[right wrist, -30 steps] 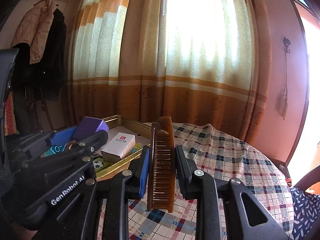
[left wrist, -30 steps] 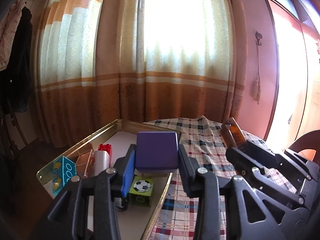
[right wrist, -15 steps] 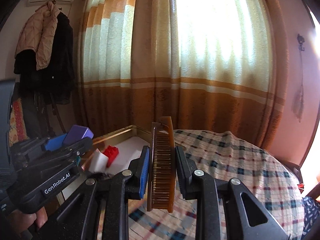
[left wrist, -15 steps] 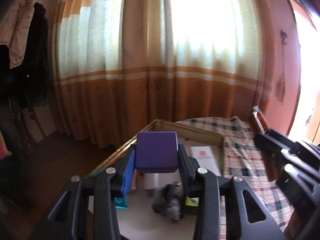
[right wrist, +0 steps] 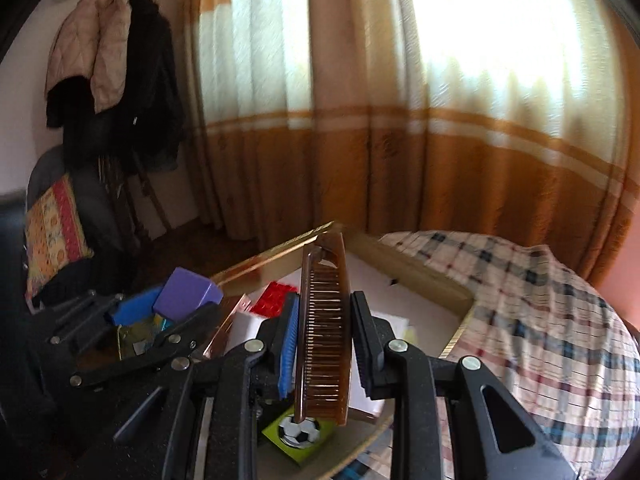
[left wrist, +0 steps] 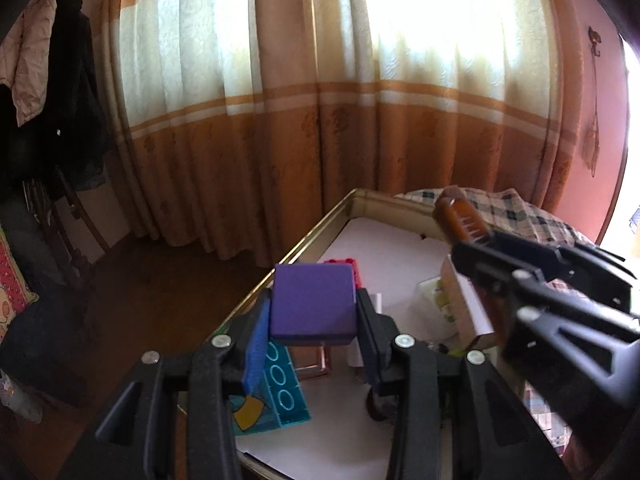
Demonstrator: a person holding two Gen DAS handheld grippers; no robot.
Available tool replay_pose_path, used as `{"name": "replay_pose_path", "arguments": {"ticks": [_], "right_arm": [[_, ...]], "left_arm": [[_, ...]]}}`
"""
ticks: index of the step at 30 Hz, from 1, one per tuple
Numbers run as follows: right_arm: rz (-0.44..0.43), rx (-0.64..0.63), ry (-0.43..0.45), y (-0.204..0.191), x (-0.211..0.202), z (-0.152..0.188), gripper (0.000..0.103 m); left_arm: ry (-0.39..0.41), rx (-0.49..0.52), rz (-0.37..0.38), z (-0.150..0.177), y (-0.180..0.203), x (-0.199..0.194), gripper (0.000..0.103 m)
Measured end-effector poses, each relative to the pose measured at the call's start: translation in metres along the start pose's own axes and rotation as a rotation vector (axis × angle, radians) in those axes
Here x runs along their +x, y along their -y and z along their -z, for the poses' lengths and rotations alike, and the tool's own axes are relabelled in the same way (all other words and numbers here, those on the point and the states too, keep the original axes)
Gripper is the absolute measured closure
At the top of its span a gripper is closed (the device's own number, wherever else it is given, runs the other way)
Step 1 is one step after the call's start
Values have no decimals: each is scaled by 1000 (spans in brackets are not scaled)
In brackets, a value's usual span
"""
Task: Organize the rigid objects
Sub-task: 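Lower the purple cube and comb into the tray and open both grippers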
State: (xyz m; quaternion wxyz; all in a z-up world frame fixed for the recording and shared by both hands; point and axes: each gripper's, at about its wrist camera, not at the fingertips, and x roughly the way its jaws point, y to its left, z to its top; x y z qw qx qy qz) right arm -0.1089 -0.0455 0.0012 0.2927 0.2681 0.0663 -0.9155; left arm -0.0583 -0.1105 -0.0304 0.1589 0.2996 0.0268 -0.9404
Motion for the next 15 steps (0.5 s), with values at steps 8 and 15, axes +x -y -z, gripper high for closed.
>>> {"name": "replay_pose_path", "arguments": {"ticks": [8,15], "right_arm": [[-17,38,3,7,-1,4,49],[29,112,46,26,-31,15,39]], "left_arm": [[-29,0,-31,4,-4,7,58],[13,-27,-46,-2,-11,-9,3]]}}
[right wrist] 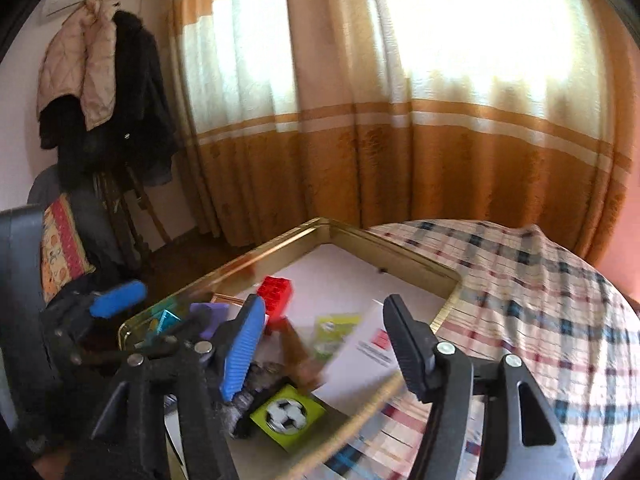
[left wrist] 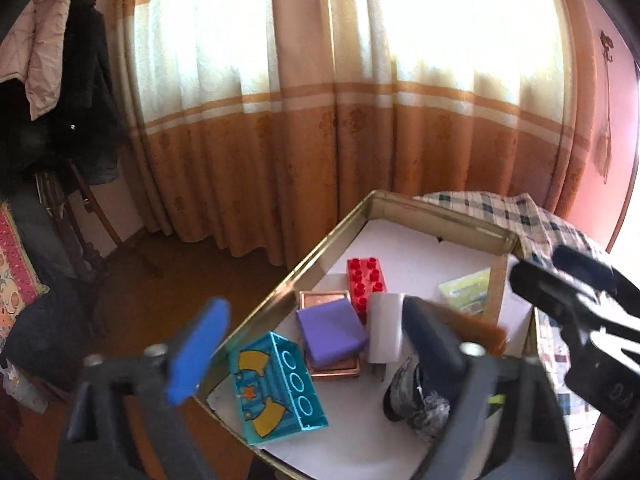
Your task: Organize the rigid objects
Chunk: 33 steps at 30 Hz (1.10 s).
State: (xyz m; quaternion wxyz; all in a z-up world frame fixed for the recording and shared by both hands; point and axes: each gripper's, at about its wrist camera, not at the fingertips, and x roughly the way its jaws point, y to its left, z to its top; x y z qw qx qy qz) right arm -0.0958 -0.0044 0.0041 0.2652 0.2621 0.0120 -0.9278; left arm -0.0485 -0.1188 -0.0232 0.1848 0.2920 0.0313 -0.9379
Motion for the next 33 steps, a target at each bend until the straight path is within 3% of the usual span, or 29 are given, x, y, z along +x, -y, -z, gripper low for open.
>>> {"name": "replay_pose_path", "arguments": {"ticks": [4,7,14,33], "right_arm": [[38,23,8,8,-16,4,35],[59,7,41,5,-29,-1,23],[40,-46,101,-14,-48,-19,12],[23,-47,88,-16,-41,-18,11]], "left_arm": [[37,-16,-9,-8,-7,-15,0],[52,-31,0,-14,-11,-24,0],[60,-37,-8,-19,-13,-30,0],[31,-31,-70,-11,-17,-17,0]]}}
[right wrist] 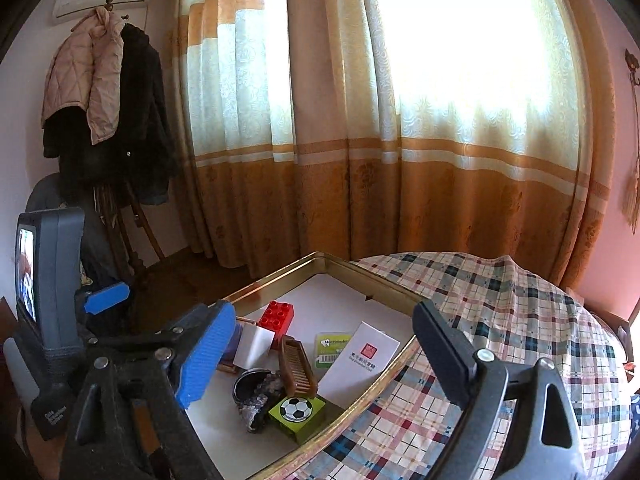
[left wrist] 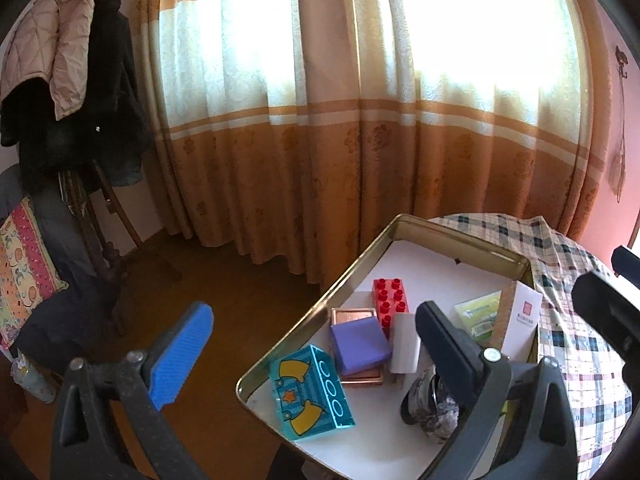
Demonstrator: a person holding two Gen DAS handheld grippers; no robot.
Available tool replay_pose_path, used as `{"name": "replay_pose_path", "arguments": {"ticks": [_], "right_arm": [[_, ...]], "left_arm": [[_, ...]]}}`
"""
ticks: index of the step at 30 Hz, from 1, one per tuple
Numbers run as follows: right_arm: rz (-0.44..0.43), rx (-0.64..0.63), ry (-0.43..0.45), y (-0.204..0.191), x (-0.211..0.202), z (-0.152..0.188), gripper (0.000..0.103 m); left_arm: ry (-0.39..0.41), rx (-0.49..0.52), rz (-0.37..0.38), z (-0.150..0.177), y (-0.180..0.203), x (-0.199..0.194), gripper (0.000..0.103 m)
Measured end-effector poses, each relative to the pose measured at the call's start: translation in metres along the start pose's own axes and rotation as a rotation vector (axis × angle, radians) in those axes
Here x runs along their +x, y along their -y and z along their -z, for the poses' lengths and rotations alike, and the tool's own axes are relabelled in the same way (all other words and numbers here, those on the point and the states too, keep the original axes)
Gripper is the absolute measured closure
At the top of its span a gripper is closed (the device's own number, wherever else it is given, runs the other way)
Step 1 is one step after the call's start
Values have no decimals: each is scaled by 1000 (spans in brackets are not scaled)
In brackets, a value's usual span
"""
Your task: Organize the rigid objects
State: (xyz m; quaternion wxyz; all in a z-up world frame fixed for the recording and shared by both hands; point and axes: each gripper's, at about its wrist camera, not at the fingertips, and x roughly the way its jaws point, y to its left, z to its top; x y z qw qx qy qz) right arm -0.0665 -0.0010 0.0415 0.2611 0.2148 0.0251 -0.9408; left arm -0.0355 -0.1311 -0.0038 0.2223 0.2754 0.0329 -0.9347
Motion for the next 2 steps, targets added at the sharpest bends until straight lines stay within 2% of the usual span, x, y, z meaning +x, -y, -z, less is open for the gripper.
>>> {"name": "replay_pose_path", "arguments": {"ticks": [2], "right_arm": [[0,2,-3,0,1,1,11]], "left_arm": [[-2,2,10,0,1,0,0]]}}
